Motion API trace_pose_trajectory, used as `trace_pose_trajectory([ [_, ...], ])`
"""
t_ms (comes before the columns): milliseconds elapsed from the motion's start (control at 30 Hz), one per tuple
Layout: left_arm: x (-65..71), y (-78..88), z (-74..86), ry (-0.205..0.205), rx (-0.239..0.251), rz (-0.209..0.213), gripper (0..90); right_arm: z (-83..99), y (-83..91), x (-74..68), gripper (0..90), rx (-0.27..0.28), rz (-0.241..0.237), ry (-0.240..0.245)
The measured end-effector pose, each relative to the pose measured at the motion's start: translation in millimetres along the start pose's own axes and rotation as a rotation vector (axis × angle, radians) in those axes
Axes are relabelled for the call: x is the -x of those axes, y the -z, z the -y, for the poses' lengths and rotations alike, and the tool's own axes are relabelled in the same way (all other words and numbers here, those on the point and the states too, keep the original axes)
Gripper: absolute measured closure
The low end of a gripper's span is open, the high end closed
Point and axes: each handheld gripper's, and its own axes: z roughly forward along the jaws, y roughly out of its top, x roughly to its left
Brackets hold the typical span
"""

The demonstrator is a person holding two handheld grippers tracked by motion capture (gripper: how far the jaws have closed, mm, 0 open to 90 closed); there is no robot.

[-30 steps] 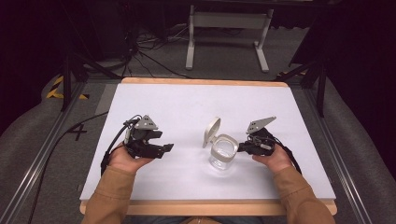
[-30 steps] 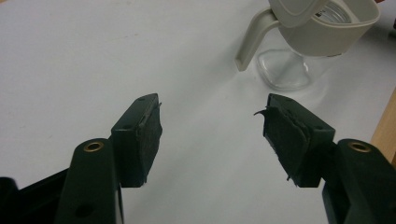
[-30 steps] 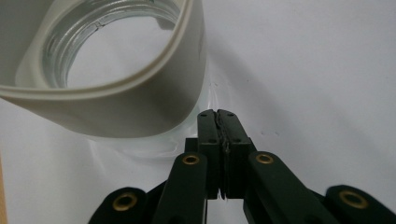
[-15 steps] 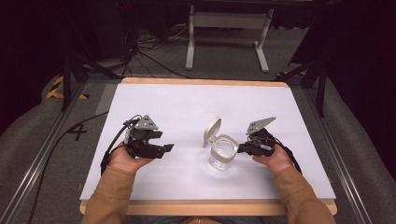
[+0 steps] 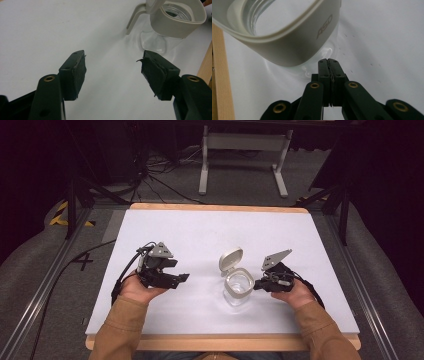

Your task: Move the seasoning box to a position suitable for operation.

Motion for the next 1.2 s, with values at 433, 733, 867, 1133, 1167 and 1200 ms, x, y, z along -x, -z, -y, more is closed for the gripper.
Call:
trace_pose_trajectory([
  [433, -0.3, -3.2, -3.2, 0.004, -0.001, 0.015, 36.2, -2.0, -3.4, -13.3, 89.3, -0.030, -0.035, 0.064],
  [733, -0.6, -4.6, -5.9, -0.005, -0.001, 0.021, 36.1, -3.0, -4.7, -21.4, 89.3, -0.044, -0.056, 0.089],
  [867, 0.1, -6.4, -6.6, -0.004, 0.004, 0.024, 36.1, -3.5, -6.1, -24.8, 89.3, -0.053, -0.077, 0.095],
  [1133, -0.1, -5.7, -8.2, -0.012, -0.001, 0.024, 36.0, -3.7, -6.9, -26.1, 88.8, -0.055, -0.072, 0.105],
  [1167, 0.0, -5.9, -8.0, -0.009, 0.006, 0.024, 36.0, -3.8, -4.9, -26.5, 89.0, -0.048, -0.070, 0.098],
  [1200, -0.3, -4.9, -8.4, -0.012, -0.004, 0.023, 36.0, -3.8, -2.6, -25.9, 89.0, -0.042, -0.065, 0.095],
])
